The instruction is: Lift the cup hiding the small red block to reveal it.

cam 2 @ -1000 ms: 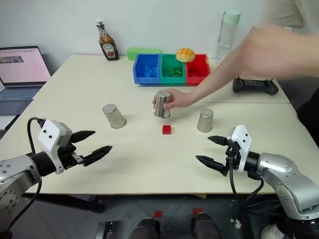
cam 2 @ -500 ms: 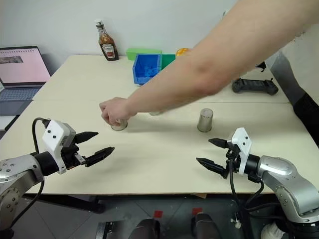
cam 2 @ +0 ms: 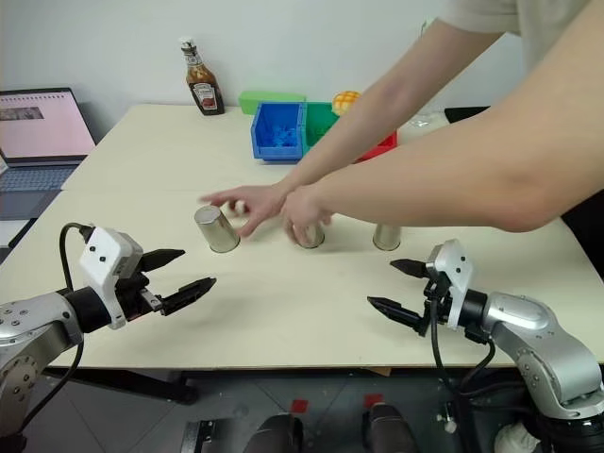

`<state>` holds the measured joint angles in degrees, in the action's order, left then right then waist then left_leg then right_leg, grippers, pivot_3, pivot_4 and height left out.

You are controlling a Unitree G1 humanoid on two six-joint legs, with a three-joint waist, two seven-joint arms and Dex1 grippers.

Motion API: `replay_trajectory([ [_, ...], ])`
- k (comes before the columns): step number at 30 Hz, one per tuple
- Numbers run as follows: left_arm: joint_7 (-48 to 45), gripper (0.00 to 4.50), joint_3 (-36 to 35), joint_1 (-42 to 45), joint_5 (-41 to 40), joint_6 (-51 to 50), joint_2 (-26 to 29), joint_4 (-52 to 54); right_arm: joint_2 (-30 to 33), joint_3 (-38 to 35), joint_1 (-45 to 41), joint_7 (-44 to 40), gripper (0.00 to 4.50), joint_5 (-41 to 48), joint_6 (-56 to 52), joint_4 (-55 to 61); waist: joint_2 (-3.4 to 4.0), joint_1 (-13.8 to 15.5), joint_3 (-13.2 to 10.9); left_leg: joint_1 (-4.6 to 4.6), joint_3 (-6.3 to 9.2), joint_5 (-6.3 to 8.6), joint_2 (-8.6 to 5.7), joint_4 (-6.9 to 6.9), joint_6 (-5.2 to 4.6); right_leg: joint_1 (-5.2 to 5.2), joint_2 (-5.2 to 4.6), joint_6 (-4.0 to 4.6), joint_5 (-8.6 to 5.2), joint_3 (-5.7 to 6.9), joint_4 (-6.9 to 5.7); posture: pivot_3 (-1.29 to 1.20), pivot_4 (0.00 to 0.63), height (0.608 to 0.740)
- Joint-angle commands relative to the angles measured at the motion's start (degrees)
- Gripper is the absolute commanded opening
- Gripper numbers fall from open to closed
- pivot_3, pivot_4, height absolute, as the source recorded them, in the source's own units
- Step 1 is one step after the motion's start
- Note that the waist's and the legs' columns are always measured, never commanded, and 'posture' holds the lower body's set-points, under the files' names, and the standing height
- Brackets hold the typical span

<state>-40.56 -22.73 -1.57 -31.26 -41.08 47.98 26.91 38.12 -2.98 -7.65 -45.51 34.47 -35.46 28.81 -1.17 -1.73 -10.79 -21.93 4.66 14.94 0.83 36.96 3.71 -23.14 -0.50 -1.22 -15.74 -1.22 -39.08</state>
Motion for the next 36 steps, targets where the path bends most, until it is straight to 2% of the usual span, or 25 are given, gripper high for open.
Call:
replay_trajectory([
  [1, 1.52, 4.50, -1.99, 1.07, 0.14, 0.61, -0.54, -0.92, -1.27, 1.44, -2.76, 0.57, 4.46, 0.08, 0.34, 0.49, 0.00, -0.01, 0.00, 0.01, -0.01, 0.00, 0.00, 0.00, 0.00, 0.00, 0.00, 0.00, 0.00, -0.01, 0.00, 0.00, 0.150, 0.740],
  [14, 1.64, 4.50, -4.17, 3.14, -2.12, 0.69, -1.77, -5.68, -3.23, 4.21, -11.43, 0.49, 4.46, 3.24, -4.65, -0.63, 0.00, -0.01, 0.00, 0.00, 0.02, 0.00, 0.00, -0.01, 0.00, -0.01, 0.00, 0.06, 0.03, 0.03, 0.00, 0.00, 0.150, 0.740],
  [26, 3.96, 4.50, 9.45, 19.29, 9.24, 9.00, -4.83, -25.94, -6.93, 10.46, -19.15, -2.28, 4.46, 2.20, -4.36, -4.64, -0.02, 0.05, 0.01, -0.05, 0.04, -0.01, -0.02, 0.02, -0.01, -0.02, 0.01, 0.23, 0.18, 0.07, 0.00, 0.00, 0.150, 0.740],
  [36, 2.69, 4.50, 15.50, 32.10, 15.65, 15.76, -8.16, -42.33, -7.26, 13.10, -23.23, -4.73, 4.46, 2.70, -5.49, -4.39, -0.03, -0.09, 0.02, -0.08, 0.07, -0.01, -0.02, 0.01, -0.01, -0.05, 0.00, 0.23, 0.19, 0.13, -0.02, 0.00, 0.150, 0.740],
])
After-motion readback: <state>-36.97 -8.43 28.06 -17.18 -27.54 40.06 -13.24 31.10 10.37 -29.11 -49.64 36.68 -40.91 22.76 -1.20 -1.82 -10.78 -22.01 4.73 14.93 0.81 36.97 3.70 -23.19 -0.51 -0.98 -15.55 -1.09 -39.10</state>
